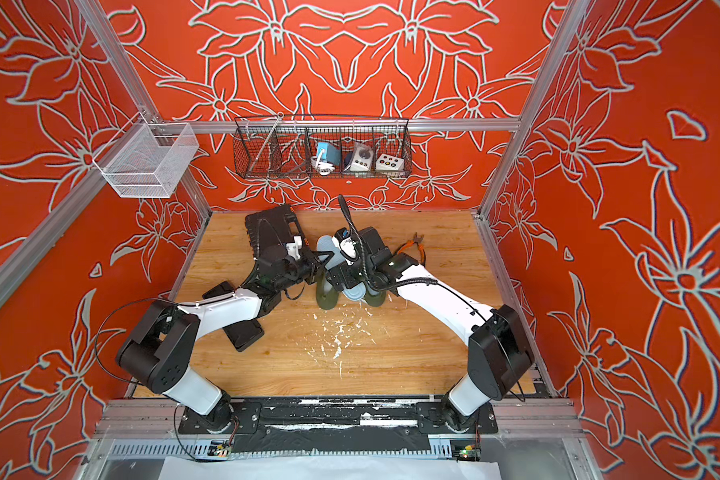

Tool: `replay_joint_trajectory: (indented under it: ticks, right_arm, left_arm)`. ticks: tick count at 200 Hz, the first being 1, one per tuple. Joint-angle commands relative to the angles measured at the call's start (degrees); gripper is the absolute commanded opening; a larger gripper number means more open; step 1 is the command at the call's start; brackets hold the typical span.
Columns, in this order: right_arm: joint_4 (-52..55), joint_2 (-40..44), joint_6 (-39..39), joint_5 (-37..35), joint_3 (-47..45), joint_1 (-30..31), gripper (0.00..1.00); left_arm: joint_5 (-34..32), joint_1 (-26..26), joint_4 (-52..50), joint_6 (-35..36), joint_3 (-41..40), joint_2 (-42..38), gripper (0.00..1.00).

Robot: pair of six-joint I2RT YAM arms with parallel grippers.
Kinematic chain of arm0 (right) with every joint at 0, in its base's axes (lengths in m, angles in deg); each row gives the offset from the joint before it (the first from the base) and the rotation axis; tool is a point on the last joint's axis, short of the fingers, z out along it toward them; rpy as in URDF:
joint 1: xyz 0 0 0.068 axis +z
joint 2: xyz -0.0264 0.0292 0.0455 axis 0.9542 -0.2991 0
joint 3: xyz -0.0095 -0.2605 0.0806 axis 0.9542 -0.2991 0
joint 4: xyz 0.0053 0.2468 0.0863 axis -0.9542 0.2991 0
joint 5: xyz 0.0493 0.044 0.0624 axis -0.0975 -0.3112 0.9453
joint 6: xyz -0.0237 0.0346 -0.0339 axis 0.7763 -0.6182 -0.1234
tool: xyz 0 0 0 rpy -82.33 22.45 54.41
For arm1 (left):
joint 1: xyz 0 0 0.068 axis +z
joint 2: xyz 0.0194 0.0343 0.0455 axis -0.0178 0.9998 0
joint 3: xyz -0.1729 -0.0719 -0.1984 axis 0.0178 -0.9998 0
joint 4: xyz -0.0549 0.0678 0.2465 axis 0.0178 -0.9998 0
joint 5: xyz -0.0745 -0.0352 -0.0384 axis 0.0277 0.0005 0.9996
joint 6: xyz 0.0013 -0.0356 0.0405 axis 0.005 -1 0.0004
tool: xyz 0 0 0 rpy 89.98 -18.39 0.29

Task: Insert the insole into the shoe
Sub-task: Pick up the insole from the center of the board.

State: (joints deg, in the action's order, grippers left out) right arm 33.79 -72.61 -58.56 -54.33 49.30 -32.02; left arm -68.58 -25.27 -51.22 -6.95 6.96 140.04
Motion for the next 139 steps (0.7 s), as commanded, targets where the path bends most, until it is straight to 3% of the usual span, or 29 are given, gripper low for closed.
replay_joint_trajectory:
  ticks: [1,31,105,120,139]
  right_arm:
    - [-0.45,-1.08,2.65,-3.33,1.51,1.07,0.99]
    - [-0.68,-1.92,4.13,-6.34,2.07,1.54,0.97]
    - [1.08,-2.6,5.81,-7.46,3.67,1.69,0.72]
    - [1.6,-3.05,5.56,-6.93,3.83,1.61,0.65]
    - [2.27,-3.38,5.46,-6.55,4.17,1.61,0.58]
  left_arm:
    - [-0.34,0.17,2.2,-1.38,-0.55,-0.89,0.0]
    - [0.21,0.17,2.69,-2.34,-1.15,-0.63,0.0]
    - [1.3,0.26,5.06,-5.37,-2.83,0.16,0.0]
    - [1.66,0.26,5.29,-5.55,-2.88,0.34,0.09]
    - [2.2,0.31,5.81,-5.56,-3.06,0.41,0.35]
